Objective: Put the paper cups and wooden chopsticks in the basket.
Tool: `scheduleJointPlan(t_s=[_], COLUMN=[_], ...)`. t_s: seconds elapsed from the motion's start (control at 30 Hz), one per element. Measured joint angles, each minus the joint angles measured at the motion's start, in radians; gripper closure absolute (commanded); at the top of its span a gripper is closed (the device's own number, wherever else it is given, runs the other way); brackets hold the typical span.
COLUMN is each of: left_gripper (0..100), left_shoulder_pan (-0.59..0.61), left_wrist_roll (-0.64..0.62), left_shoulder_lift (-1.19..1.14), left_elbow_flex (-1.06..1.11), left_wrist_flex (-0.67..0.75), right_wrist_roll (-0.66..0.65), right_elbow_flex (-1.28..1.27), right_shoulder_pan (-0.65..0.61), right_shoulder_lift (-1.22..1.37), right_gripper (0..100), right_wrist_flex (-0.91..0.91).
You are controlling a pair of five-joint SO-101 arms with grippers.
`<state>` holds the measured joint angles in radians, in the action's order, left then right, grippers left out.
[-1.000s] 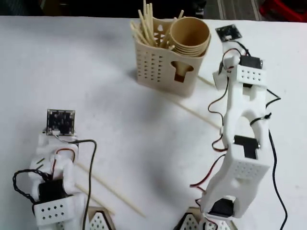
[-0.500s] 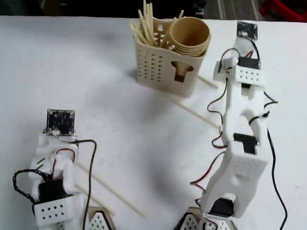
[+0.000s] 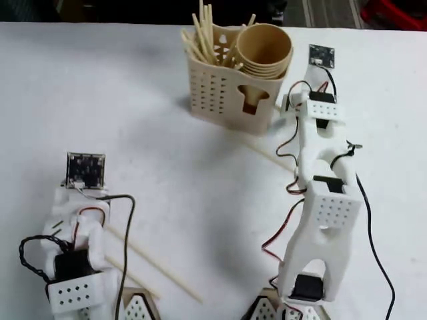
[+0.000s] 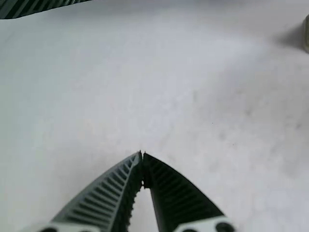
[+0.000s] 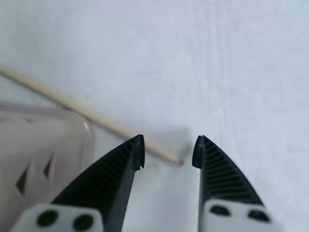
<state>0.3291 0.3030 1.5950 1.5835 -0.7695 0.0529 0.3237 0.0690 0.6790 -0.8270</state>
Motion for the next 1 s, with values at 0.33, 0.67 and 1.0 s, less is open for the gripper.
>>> scheduleJointPlan(t_s=[0.33,0.67,1.0], left_gripper=[98,98,98], left_shoulder_pan=[0.0,0.0,0.0], left_wrist_roll=[0.0,0.0,0.0], left_shoulder_lift=[0.0,0.0,0.0], left_elbow_flex=[0.0,0.0,0.0], left_wrist_flex=[0.0,0.0,0.0], right_wrist_roll=[0.032,-0.147,-0.158], right_elbow_flex=[0.0,0.0,0.018], right_shoulder_pan=[-0.006,-0.015,-0.011], right_shoulder_lift=[0.005,0.071,0.066], right_gripper=[87.2,97.8,97.4], right_wrist_flex=[0.121,0.143,-0.043])
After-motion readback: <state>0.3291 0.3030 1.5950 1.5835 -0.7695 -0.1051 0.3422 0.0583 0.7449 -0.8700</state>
